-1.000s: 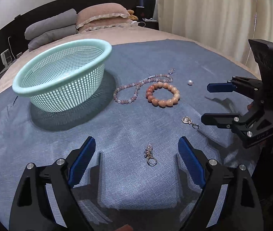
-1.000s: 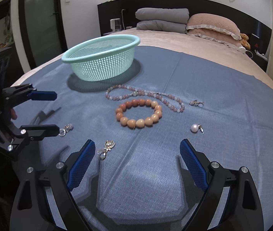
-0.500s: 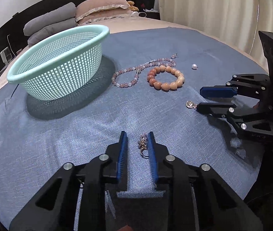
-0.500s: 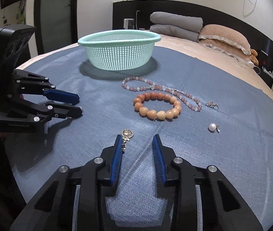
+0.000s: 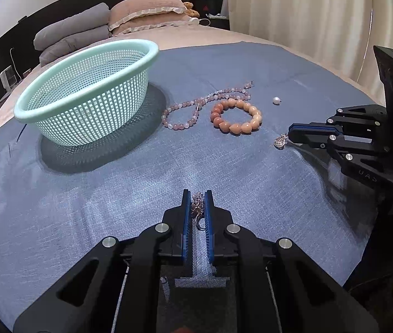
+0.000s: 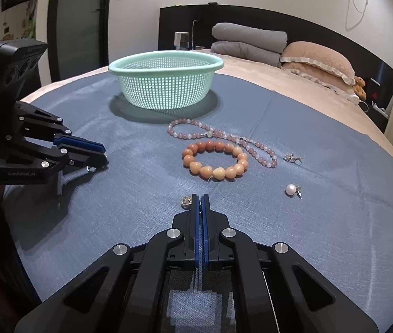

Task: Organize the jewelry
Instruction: 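Grasp a silver pendant with the left tool while the right tool grasps a small charm, then carry both items over the green basket and open both tools to release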

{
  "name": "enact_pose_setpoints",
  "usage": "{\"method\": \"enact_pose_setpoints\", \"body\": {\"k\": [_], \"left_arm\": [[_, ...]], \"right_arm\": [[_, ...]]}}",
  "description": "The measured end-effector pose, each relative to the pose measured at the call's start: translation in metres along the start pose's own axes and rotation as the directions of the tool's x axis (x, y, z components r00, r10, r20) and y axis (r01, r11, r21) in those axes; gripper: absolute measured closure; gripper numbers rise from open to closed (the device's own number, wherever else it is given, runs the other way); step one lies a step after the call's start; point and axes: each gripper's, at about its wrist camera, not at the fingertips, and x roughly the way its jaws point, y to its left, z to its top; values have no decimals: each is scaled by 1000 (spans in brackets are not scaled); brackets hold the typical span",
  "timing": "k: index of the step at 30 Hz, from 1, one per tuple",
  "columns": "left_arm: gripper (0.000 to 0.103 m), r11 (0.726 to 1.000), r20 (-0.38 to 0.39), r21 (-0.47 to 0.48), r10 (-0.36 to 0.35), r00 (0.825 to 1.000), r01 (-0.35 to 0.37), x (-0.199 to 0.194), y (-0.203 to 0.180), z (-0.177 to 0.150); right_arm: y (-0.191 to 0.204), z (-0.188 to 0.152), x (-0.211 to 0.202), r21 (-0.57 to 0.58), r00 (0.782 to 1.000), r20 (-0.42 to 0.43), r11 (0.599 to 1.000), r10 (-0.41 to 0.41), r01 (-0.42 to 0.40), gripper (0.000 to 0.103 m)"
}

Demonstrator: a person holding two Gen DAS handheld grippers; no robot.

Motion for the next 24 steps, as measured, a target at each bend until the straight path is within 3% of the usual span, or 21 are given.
{"method": "enact_pose_setpoints", "body": {"k": [11, 17, 24], "left_arm": [[93, 998, 70, -2, 69, 995, -69, -33, 25, 32], [93, 992, 131, -6, 129, 983, -129, -53, 57, 64], [93, 984, 159, -9, 178, 971, -179, -54, 102, 99]], "right_arm": [[-20, 50, -10, -18, 998, 67, 1000, -17, 18, 101], [-27, 104, 0, -16, 991, 127, 999, 49, -48, 101], [-15, 158, 33, -91, 984, 137, 991, 112, -100, 101]]}}
